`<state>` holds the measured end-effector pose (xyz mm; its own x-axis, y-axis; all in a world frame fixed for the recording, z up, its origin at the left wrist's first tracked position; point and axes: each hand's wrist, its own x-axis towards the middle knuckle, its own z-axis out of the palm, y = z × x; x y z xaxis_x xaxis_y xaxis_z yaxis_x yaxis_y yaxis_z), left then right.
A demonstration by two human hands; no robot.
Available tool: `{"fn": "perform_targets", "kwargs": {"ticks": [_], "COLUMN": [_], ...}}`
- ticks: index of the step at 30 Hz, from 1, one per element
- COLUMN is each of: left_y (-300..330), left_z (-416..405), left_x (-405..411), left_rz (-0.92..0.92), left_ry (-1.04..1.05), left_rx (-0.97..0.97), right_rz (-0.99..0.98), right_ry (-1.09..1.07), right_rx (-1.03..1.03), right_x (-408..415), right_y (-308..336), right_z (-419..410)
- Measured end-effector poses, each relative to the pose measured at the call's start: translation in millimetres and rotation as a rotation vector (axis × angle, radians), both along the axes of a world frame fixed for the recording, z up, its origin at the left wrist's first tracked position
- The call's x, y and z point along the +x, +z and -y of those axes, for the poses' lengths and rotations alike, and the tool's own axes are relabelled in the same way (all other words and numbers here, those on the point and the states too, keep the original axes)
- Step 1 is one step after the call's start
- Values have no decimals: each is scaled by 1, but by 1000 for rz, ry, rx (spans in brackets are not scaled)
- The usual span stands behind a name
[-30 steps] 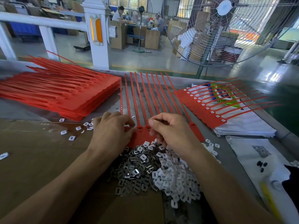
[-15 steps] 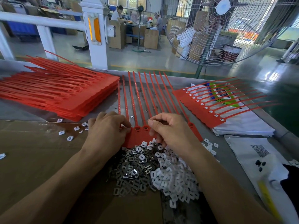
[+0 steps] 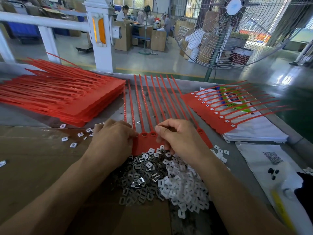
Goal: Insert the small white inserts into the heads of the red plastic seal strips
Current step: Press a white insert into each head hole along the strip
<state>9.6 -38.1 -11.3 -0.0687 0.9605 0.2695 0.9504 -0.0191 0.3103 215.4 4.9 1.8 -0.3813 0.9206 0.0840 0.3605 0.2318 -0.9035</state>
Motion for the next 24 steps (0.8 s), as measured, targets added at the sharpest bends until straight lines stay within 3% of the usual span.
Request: {"fn": "perform_targets", "kwargs": {"ticks": [9,18,24], "left_y": [14,12,13], "left_z": [13,7,7], "left_x": [3,-2,-2], "left_rz": [-183,-26,70], "left_ry": [-45,-33,-1], "left_rx": [-173,-96,-36], "right_rz": [3,300,336], "right_ry": [-23,82,116], "right_rx": [14,106,159], "right_x": [5,22,11], "right_y": [1,8,-1], "right_z": [-4,-11,-11]}}
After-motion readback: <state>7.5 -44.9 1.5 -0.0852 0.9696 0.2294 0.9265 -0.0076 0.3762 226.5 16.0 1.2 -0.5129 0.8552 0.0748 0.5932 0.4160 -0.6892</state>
